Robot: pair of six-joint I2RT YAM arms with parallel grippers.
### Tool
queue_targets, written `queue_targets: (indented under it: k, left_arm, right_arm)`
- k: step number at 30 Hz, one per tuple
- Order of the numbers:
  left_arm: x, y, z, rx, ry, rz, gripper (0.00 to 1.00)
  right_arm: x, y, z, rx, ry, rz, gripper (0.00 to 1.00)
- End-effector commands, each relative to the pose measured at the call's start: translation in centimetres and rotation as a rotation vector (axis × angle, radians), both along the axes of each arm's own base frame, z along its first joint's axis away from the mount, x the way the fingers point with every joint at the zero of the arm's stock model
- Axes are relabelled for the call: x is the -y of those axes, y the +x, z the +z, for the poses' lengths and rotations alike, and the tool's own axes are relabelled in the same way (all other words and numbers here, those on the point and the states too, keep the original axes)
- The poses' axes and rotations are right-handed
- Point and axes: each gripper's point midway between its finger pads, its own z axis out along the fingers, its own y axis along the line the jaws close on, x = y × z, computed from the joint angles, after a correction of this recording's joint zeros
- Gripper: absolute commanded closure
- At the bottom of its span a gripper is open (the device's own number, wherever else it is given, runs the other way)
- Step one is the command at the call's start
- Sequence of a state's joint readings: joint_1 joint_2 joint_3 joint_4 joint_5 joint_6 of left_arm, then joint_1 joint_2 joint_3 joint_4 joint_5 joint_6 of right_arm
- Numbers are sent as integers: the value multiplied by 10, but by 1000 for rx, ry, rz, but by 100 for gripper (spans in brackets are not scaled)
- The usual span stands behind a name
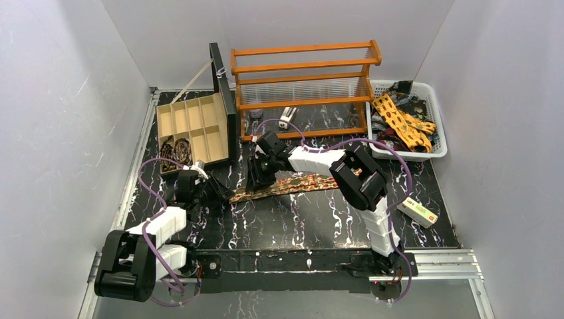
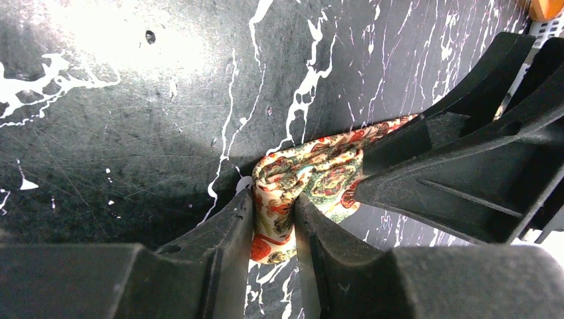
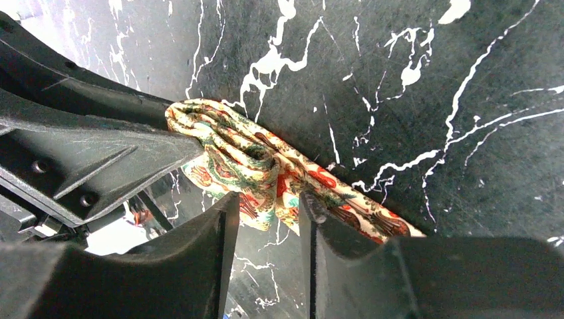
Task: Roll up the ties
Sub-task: Roll the tie at the center of the board.
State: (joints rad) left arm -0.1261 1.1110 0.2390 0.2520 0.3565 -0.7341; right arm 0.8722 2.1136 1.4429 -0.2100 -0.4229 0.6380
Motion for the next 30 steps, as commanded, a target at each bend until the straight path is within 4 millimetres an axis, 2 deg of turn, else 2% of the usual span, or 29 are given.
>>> queue_targets:
  k: [1, 4, 6, 10, 14, 18, 25, 27, 30]
  left_arm:
    - [-5, 3, 1, 5, 54, -30, 71]
    - [-3, 4, 6, 13, 43, -33, 65]
    - [-4, 4, 8, 13, 44, -30, 58]
    - [-10, 4, 18, 12, 55, 25, 42]
    - [-25, 2, 28, -3, 105, 107, 36]
    - [-42, -6, 30, -48, 177, 179, 34]
    - [-39, -13, 27, -57, 165, 165, 34]
    - [-36, -13, 24, -62, 151, 154, 34]
    - [-32, -12, 23, -58, 132, 138, 34]
  right_arm:
    - [-1, 12, 46, 110, 19, 0, 51]
    - [-5, 14, 62, 158, 40, -3, 50]
    - [-9, 14, 65, 186, 36, -3, 52]
    - [-26, 4, 64, 197, 55, 37, 60]
    - [-42, -6, 59, 191, 63, 60, 68]
    - [-46, -7, 44, 179, 47, 58, 70]
    - [-32, -12, 3, 132, -46, 56, 72]
    - [-32, -14, 4, 134, -39, 57, 72]
    - [-38, -7, 21, 159, -12, 52, 70]
